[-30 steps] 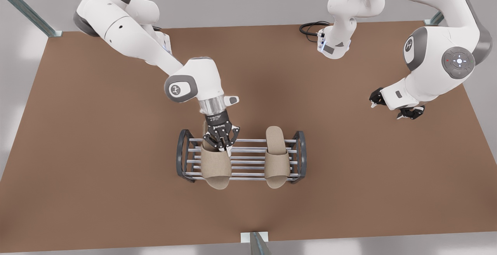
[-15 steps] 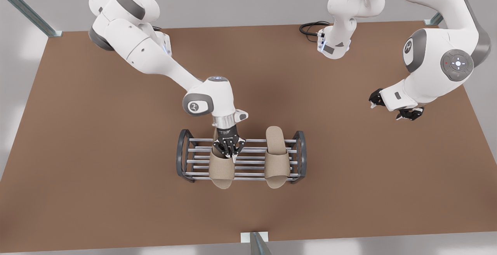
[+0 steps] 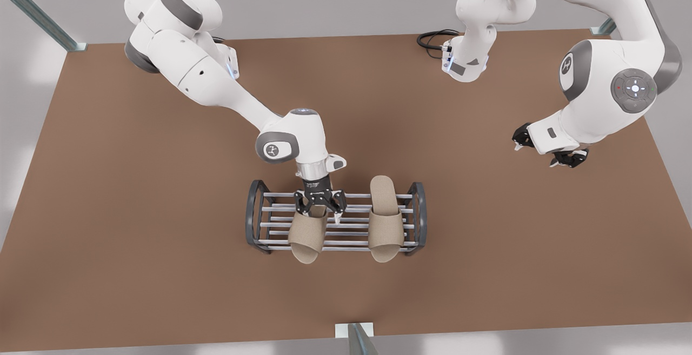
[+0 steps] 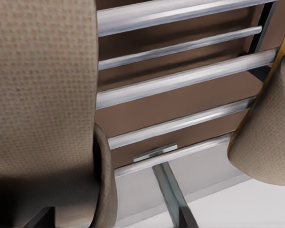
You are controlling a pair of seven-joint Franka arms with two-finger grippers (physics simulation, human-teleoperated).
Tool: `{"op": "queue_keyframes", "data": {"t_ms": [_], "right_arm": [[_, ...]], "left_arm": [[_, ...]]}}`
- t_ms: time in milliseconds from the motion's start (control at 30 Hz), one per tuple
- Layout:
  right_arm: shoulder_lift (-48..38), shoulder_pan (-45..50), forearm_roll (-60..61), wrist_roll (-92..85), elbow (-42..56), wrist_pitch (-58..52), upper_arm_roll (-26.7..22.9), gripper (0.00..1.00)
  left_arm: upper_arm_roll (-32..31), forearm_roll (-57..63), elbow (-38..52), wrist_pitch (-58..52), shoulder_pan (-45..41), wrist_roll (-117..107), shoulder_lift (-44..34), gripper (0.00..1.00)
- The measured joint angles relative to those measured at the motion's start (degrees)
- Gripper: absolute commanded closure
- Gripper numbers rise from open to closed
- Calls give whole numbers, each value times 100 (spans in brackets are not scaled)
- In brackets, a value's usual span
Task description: Place the right shoe on the shoe rack with the right arm, and place the left shoe on the shoe rack with the left arm
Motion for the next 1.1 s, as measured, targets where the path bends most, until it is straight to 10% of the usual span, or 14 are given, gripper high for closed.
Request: {"op": "queue_keyframes", "data": {"t_ms": [767,1100], "right_arm": [[-886,-140,456,325,-738,-147,107,0],[-1999,-250,6644,1014,680,-1536,-368,0]], "left_arm": [[-9,0,0,-12,2,9,-3,0],[-9,0,0,-31,2,8,-9,0]]}}
